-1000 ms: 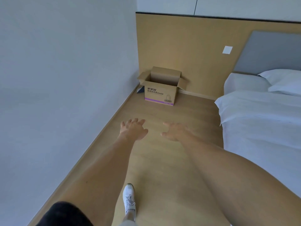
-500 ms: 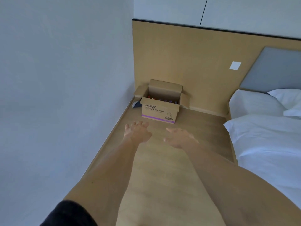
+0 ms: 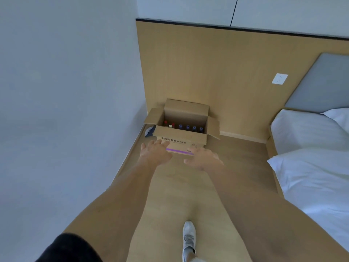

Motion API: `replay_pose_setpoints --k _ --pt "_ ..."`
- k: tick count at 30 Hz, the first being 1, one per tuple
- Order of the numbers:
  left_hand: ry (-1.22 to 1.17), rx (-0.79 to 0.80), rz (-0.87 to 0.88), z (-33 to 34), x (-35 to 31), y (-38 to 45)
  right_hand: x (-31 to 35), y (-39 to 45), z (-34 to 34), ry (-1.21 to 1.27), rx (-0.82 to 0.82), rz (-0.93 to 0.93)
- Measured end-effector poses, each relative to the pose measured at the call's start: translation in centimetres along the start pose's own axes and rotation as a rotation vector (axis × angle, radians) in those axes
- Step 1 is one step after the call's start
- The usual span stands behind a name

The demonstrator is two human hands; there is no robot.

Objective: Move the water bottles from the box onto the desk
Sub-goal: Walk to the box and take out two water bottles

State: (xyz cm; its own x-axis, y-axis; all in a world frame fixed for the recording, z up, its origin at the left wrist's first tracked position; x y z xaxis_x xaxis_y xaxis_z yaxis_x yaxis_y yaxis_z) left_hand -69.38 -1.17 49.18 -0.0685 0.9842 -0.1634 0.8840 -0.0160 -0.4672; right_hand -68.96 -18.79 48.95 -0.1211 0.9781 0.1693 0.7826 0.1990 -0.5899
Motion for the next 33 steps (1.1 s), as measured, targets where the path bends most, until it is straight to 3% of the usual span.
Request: replay_pose_setpoints --k 10,25,33 --pt "-0.052 0.0 -0.039 -10.3 -2.4 18.7 -2.6 16.3 -13.7 -0.054 0.045 -0.017" --pt "-0.008 0.074 0.071 -17.1 -1.2 45.3 -6.9 39.0 -22.8 0.02 0.111 0.123" --pt "0.036 0.249 0.136 -18.5 2.6 59.3 -5.8 51.8 -25.8 0.156 0.196 0.235"
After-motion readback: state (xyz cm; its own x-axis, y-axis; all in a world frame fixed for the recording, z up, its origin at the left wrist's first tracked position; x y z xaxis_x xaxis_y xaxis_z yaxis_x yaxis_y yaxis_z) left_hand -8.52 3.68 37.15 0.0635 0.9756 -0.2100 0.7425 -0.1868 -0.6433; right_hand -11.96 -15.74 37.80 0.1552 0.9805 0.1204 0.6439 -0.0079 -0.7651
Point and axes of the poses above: each hand's wrist, its own y-axis towards the middle knuckle, its own z-axis out of the palm, x = y × z, the point moved 9 cm from there along y, towards the middle knuckle, and after that the axes turned 11 degrees about x, right-handed, at the moved point
